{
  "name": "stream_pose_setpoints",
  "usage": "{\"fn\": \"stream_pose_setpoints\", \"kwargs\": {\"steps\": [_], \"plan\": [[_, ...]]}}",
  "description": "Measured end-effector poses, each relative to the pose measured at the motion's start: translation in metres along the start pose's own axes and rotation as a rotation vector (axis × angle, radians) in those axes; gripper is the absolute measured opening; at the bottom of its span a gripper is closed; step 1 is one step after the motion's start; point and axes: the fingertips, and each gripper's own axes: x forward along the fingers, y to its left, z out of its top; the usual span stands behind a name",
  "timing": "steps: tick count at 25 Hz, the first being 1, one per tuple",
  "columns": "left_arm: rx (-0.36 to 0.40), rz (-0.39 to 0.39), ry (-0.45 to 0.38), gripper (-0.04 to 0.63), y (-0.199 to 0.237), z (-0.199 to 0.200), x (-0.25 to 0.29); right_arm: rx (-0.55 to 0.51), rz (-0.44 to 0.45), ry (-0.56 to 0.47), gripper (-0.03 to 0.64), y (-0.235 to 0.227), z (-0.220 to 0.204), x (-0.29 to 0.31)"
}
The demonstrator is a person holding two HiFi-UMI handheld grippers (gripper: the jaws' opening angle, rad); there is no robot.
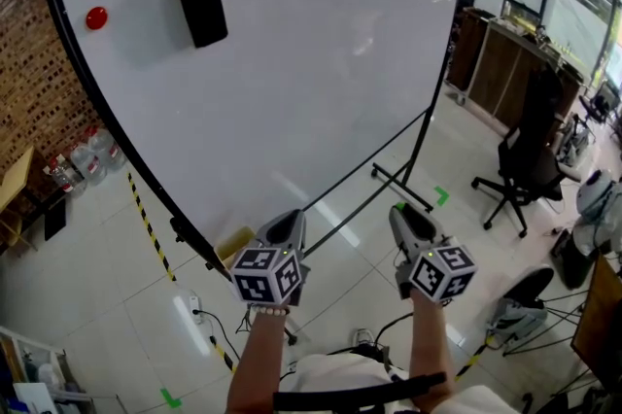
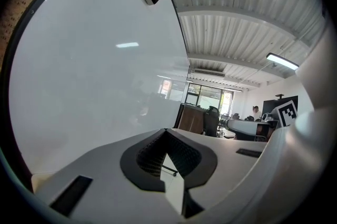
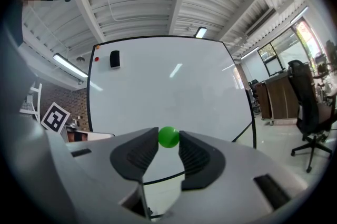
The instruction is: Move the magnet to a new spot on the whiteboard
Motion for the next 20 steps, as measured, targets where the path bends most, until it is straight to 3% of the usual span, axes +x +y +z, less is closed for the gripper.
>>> {"fn": "stream_pose_setpoints", "kwargs": {"steps": [11,20], "plan": [[-0.013,0.041,-0.010,-0.008,0.010,0.002,0.002,-0.011,0.034,0.008,0.129,-0.005,0.003,0.020],[-0.014,0.102,-0.017,-0.008,0.025,0.009,0.001,-0.111,0.087,-0.031,0.129,-0.012,0.053,0.062]]}}
